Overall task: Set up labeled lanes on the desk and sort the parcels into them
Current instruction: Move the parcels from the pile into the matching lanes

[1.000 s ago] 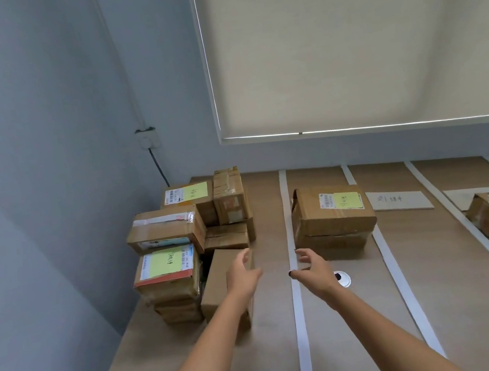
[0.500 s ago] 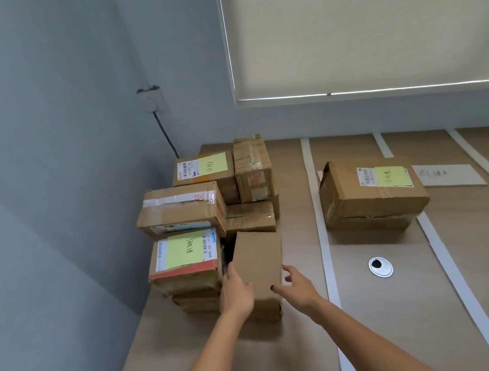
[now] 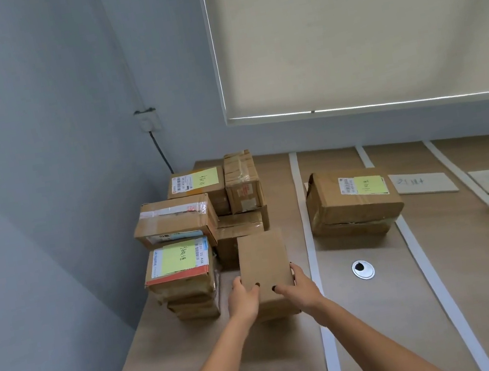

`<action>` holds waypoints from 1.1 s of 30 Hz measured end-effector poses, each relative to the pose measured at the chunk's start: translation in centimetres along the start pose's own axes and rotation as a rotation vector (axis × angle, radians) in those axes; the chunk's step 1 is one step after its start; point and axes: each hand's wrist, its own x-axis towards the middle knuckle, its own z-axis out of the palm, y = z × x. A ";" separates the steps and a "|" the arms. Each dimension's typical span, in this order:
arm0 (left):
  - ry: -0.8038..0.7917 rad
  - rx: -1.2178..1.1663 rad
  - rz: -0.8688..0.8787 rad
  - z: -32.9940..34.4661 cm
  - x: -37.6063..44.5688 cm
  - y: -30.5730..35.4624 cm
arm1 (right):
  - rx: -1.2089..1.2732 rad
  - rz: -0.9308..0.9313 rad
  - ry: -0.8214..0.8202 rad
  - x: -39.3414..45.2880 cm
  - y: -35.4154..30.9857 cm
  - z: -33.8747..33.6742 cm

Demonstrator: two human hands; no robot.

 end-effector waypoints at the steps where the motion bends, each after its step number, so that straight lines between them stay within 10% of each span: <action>1: -0.001 -0.022 0.010 0.3 -0.5 0.5 | 0.012 -0.017 0.017 -0.7 -0.1 -0.8; 20: 0.212 -0.164 0.287 8.1 -11.6 8.7 | 0.501 -0.129 0.321 -10.7 3.6 -13.3; 33: -0.252 -0.218 0.302 7.2 -12.3 8.1 | 0.522 -0.110 0.202 -14.0 6.0 -19.4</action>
